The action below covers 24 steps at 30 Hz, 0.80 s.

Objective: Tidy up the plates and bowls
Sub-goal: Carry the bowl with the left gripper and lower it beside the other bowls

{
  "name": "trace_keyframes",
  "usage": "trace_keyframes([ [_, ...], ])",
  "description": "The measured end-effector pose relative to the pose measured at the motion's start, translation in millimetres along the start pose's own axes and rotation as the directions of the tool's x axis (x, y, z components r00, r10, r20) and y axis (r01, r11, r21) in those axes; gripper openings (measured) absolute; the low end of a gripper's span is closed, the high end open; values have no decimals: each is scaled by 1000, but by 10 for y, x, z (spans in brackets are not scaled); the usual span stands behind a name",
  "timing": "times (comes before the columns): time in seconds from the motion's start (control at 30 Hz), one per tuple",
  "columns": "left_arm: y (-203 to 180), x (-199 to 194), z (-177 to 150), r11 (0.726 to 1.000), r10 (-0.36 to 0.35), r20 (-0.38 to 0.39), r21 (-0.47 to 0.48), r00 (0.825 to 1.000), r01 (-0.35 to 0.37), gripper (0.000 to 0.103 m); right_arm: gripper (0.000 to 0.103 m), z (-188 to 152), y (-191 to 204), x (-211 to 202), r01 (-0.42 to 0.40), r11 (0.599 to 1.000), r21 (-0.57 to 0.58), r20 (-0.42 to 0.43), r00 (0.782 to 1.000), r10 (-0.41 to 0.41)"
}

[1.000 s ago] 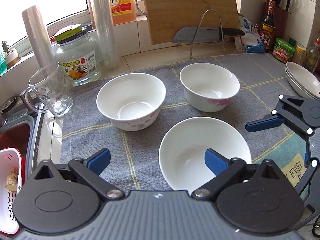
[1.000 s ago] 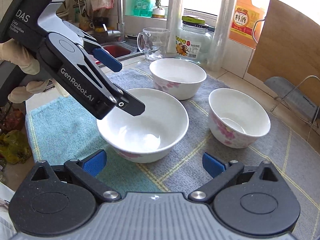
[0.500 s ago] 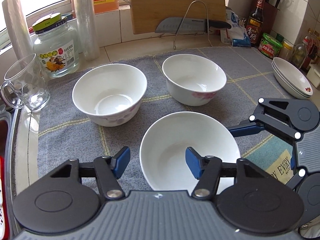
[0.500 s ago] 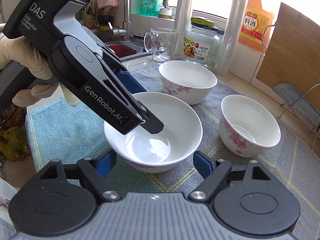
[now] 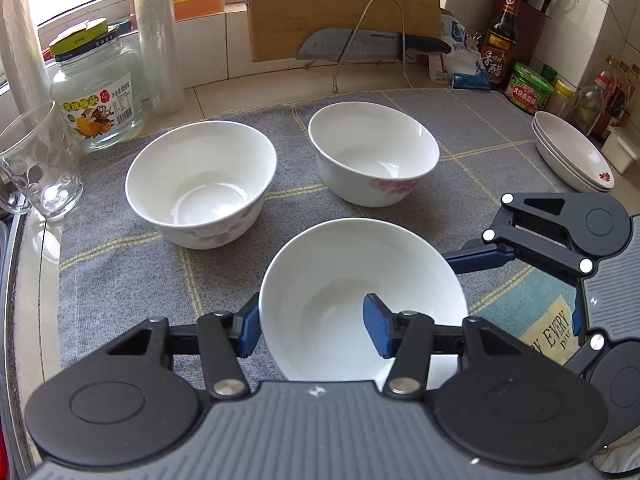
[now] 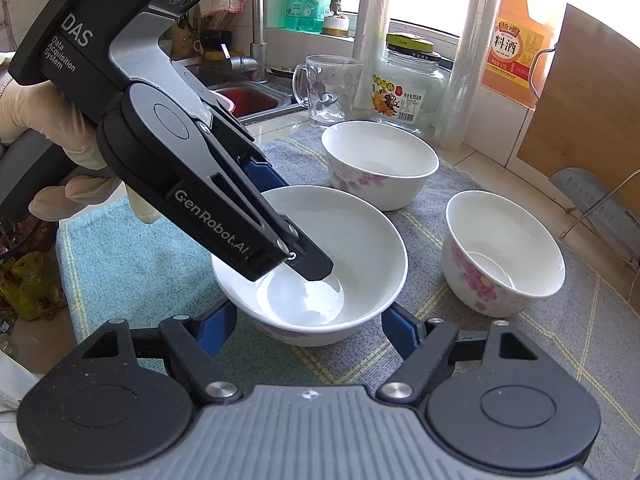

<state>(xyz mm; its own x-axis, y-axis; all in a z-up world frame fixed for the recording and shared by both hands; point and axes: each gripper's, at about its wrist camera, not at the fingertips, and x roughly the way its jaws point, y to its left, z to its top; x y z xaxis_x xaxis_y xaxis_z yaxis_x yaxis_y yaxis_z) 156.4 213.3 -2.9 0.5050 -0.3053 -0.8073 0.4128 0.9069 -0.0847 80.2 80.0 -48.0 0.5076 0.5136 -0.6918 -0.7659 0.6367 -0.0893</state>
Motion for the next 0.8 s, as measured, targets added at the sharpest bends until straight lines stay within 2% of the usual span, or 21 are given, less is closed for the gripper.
trace_keyframes([
  [0.37,-187,-44,75,999,-13,11,29,1000,13,52,83,-34,-70,-172,6,1000,23,1,1000,-6],
  [0.8,-732,120,340,991,-82,18,107,997,79,52,83,-329,-391,-565,78,994,81,-15,997,-77],
])
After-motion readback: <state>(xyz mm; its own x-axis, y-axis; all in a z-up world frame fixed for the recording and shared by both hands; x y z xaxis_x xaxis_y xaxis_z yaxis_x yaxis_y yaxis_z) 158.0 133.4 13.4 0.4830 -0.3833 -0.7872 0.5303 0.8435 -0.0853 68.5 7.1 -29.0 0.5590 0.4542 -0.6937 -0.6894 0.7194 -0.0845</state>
